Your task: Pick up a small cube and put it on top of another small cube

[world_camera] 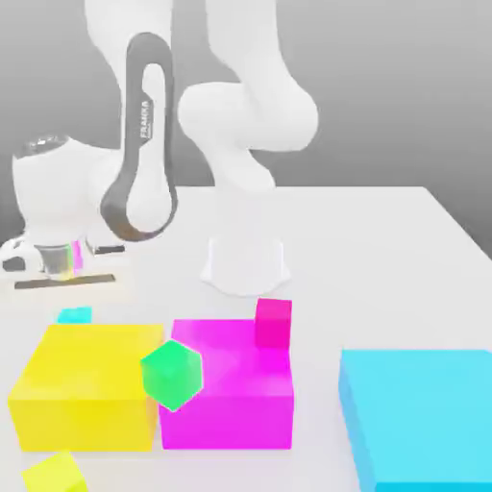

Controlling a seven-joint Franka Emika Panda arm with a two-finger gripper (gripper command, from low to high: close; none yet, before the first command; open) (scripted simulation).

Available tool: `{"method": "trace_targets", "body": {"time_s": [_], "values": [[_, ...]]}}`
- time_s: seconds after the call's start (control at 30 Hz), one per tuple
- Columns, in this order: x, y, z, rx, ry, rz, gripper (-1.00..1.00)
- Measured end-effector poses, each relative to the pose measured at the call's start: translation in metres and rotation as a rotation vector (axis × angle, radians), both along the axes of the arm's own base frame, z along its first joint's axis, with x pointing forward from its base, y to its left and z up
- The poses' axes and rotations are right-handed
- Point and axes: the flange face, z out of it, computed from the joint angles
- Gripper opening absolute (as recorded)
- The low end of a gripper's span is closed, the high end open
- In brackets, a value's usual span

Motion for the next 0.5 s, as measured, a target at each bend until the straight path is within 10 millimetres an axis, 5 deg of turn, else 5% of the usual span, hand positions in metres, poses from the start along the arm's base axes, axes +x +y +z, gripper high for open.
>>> {"method": "trace_targets", "body": {"time_s": [0.17,0.3,0.37,0.5], "values": [[-0.002,-0.056,0.0,0.034,0.078,0.105,-1.0],[0.032,-0.063,0.021,0.083,0.113,0.332,-1.0],[0.055,-0.045,0.036,0.101,0.11,0.444,-1.0],[0.107,0.042,0.064,0.115,0.085,0.693,-1.0]]}}
